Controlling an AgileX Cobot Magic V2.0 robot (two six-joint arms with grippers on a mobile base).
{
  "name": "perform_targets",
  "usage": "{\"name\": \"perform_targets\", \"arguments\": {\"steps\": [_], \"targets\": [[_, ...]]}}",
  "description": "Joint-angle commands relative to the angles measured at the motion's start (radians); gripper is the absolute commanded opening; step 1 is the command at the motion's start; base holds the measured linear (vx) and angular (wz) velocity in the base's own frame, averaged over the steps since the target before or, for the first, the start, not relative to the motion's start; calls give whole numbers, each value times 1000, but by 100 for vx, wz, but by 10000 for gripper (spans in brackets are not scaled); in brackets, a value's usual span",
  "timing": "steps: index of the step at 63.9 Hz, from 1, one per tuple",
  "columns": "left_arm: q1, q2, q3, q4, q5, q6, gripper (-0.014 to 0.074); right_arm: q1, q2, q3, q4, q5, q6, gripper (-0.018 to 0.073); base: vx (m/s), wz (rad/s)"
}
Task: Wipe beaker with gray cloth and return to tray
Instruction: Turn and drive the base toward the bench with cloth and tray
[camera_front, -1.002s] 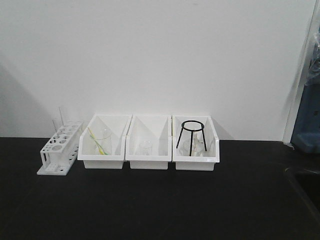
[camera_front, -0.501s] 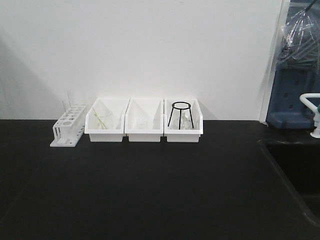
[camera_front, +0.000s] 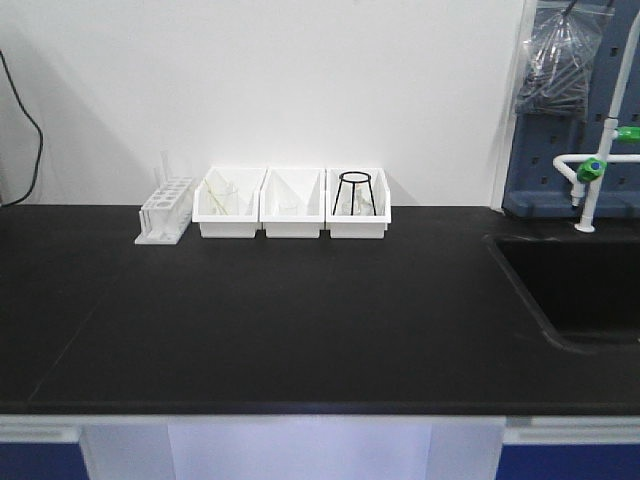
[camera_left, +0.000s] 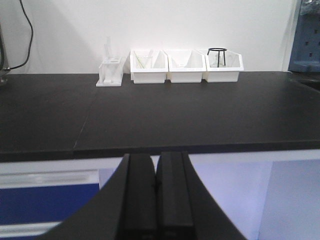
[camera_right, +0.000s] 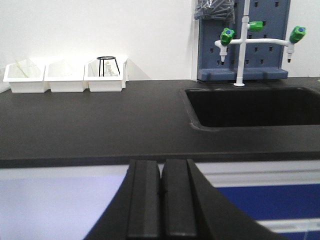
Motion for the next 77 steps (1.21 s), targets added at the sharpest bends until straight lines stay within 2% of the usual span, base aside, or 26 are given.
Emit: {"name": "perform_targets", "arguments": {"steps": [1, 40, 77], "targets": [[3, -15, 28, -5, -78, -7, -3, 0, -6, 5, -12, -84, -2, -11, -43, -1], [3, -15, 28, -5, -78, -7, -3, 0, -6, 5, -12, -84, -2, -11, -39, -15], [3, -15, 28, -5, -78, -7, -3, 0, -6, 5, -12, -84, -2, -11, -21, -67]]}}
